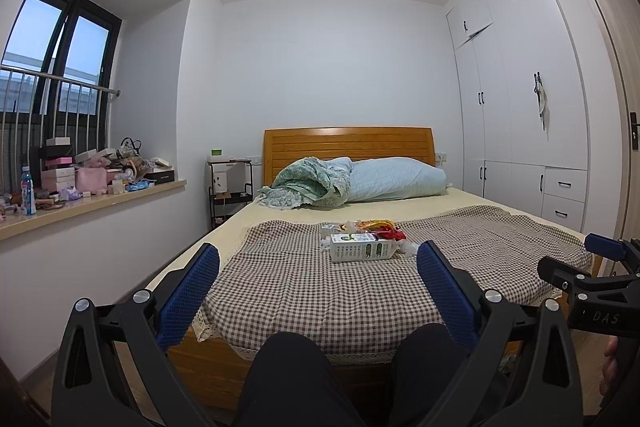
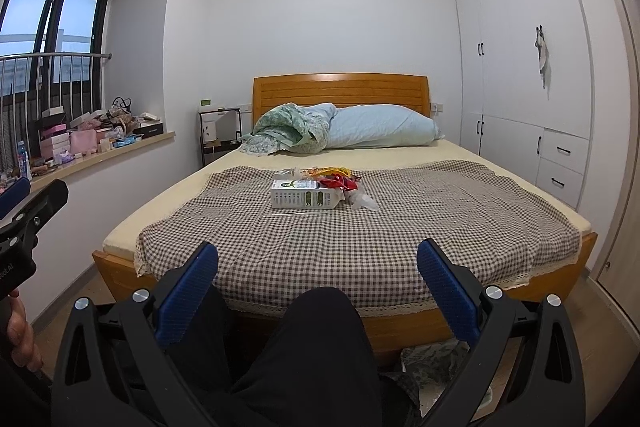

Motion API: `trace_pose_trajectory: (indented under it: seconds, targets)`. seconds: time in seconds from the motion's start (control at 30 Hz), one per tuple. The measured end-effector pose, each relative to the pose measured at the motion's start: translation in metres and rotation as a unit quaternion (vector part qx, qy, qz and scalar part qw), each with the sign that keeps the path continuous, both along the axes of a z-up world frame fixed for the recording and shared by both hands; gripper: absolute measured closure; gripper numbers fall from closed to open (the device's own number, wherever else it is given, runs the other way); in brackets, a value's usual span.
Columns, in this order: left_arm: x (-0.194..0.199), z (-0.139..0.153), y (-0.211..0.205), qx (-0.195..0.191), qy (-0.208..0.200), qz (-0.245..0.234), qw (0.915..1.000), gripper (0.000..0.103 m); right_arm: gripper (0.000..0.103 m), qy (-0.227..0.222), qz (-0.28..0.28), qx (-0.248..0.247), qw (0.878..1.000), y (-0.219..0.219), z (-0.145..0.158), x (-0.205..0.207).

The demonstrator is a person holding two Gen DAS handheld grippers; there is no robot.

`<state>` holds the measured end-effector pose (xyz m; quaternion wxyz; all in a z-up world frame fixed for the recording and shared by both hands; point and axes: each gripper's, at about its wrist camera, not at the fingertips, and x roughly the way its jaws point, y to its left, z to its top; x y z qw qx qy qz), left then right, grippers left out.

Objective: Collect trash

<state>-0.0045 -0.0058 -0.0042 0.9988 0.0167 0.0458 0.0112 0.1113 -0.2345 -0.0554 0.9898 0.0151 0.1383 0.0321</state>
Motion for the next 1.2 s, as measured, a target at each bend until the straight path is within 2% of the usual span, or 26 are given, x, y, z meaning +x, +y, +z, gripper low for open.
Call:
trace_pose_trajectory:
  seconds: [1.2]
  targets:
    - [-0.0022, -0.0002, -0.0021, 0.003, -0.001, 0.000, 1.0000, 0.007, 0.008, 0.002, 0.000, -0.017, 1.000, 0.0039, -0.0011, -0.0002]
